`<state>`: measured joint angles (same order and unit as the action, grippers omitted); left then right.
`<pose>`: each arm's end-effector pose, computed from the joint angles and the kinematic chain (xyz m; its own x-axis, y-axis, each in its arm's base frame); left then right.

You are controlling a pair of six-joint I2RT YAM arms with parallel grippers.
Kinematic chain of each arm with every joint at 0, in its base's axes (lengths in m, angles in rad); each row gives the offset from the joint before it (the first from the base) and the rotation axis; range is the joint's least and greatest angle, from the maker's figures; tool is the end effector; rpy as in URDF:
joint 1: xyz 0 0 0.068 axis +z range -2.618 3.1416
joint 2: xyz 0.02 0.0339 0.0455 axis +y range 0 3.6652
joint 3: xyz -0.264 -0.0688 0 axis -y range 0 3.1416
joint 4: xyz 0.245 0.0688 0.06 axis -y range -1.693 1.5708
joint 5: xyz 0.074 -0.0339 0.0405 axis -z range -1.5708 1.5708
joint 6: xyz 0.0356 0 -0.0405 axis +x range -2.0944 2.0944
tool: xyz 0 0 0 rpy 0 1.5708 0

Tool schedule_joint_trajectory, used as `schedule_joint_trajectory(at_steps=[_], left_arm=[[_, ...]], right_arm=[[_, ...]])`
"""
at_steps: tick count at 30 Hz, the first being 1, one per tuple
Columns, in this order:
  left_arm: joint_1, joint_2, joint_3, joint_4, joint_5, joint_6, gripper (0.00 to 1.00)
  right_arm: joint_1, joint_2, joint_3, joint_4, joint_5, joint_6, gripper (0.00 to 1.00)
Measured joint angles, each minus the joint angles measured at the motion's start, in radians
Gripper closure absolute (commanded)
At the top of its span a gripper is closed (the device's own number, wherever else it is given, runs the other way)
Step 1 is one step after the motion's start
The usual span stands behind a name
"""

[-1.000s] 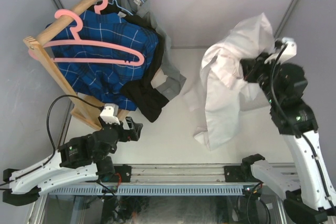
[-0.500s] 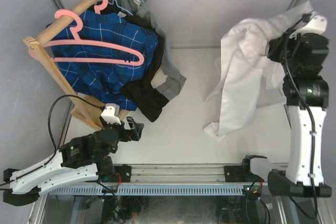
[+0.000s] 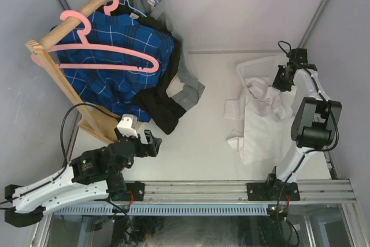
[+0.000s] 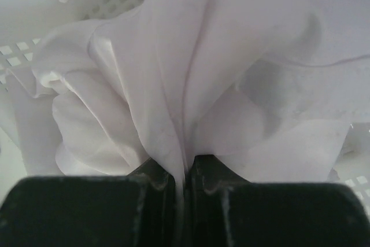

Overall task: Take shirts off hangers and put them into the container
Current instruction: Place the shirt in the bin.

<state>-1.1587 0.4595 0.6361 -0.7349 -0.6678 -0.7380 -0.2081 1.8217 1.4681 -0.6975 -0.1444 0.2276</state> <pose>0.0605 -0.0833 0.2787 -0.4995 -0.1763 -0.8482 0.2339 0.9153 -0.3280 0.3830 -0.0756 0.2459 -0.7970 0.3965 -0.4556 0.3227 0.9172 0.2337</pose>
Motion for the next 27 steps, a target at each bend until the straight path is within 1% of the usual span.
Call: schedule_joint_trajectory(at_steps=[3, 7, 9, 11, 12, 13, 15, 17, 20, 24, 27], left_arm=[[0.006, 0.027, 0.000, 0.014, 0.017, 0.014, 0.00], [0.014, 0.062, 0.000, 0.027, 0.031, 0.039, 0.00], [0.021, 0.077, 0.000, 0.034, 0.032, 0.052, 0.01], [0.023, 0.084, 0.000, 0.037, 0.021, 0.064, 0.01], [0.023, 0.084, 0.000, 0.037, 0.018, 0.068, 0.00], [0.023, 0.080, 0.001, 0.037, 0.016, 0.073, 0.00], [0.023, 0.068, 0.004, 0.031, 0.014, 0.087, 0.00], [0.023, 0.046, 0.005, 0.018, 0.011, 0.104, 0.00], [0.024, 0.021, 0.022, -0.011, 0.009, 0.132, 0.00], [0.023, 0.021, 0.099, -0.043, -0.002, 0.174, 0.00], [0.024, 0.022, 0.113, -0.047, -0.032, 0.202, 0.00]], right_arm=[[0.000, 0.024, 0.041, -0.013, 0.025, -0.004, 1.00], [0.007, 0.082, 0.107, 0.005, 0.061, -0.007, 0.94], [0.014, 0.135, 0.133, 0.005, 0.054, -0.009, 0.86], [0.013, 0.195, 0.135, 0.021, 0.001, -0.005, 0.78], [0.011, 0.215, 0.127, 0.027, -0.021, -0.002, 0.70], [0.009, 0.229, 0.102, 0.044, -0.042, 0.000, 0.60], [0.007, 0.219, 0.044, 0.053, -0.051, 0.007, 0.42], [0.007, 0.171, 0.005, 0.043, -0.045, 0.007, 0.32], [0.008, 0.029, -0.003, 0.018, -0.028, -0.001, 0.26], [0.018, -0.249, 0.027, 0.003, -0.006, -0.022, 0.24], [0.068, -0.424, 0.008, 0.005, 0.040, -0.029, 0.24]])
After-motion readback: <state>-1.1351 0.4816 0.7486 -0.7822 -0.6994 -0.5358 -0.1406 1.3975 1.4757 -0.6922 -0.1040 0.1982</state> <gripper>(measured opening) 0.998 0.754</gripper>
